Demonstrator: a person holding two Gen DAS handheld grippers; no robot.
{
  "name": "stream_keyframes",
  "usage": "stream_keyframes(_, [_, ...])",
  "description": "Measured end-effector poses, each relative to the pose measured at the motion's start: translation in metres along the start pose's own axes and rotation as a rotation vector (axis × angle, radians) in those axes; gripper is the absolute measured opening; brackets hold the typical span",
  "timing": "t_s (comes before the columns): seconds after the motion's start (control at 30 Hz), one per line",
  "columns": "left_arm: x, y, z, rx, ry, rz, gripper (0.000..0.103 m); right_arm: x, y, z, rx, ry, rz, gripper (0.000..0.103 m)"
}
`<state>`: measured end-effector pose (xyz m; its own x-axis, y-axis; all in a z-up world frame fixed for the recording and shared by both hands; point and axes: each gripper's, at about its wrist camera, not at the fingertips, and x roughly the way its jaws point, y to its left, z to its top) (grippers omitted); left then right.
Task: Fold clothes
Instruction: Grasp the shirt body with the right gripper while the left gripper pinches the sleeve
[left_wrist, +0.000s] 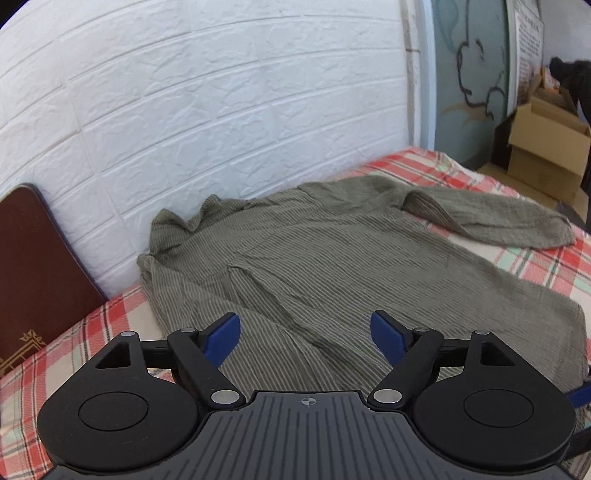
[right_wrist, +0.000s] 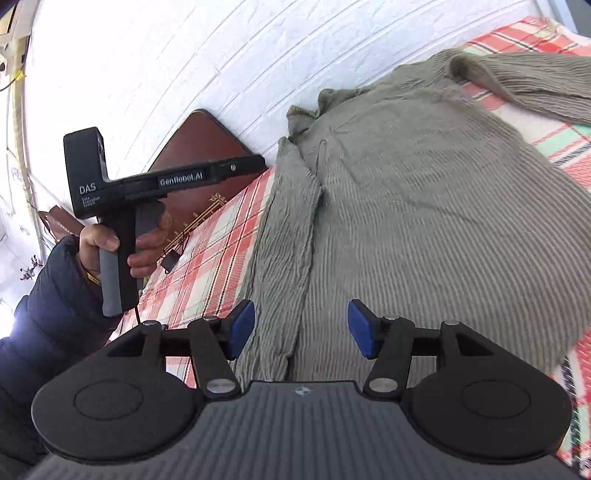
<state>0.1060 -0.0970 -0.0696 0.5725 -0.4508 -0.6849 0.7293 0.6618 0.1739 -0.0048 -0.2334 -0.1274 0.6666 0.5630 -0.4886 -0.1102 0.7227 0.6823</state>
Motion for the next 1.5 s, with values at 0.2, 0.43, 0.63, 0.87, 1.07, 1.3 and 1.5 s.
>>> stream_keyframes(0.2, [0.011, -0.037, -0.014, 0.108, 0.078, -0.055, 0.087, -0.009, -0.018, -0.006, 0.004, -0.017, -0.086, 0.063])
stream_keyframes(0.43, [0.024, -0.082, -0.017, 0.214, 0.109, -0.089, 0.087, -0.028, -0.048, -0.006, 0.068, -0.092, -0.164, 0.063])
stream_keyframes(0.63, [0.043, -0.102, 0.002, 0.231, 0.094, -0.08, 0.087, -0.046, -0.075, 0.004, 0.107, -0.176, -0.234, 0.063])
stream_keyframes(0.87, [0.087, -0.119, 0.004, 0.248, 0.182, -0.084, 0.087, -0.066, -0.106, 0.015, 0.152, -0.274, -0.316, 0.063])
stream_keyframes(1.07, [0.097, -0.124, 0.016, 0.264, 0.191, -0.077, 0.087, -0.063, -0.12, 0.028, 0.134, -0.287, -0.341, 0.061])
stream_keyframes(1.3, [0.131, -0.145, 0.073, 0.271, 0.113, -0.009, 0.087, -0.044, -0.114, 0.024, 0.046, -0.131, -0.229, 0.013])
stream_keyframes(1.5, [0.193, -0.151, 0.113, 0.208, 0.127, 0.069, 0.081, -0.042, -0.118, 0.024, 0.061, -0.127, -0.219, 0.013])
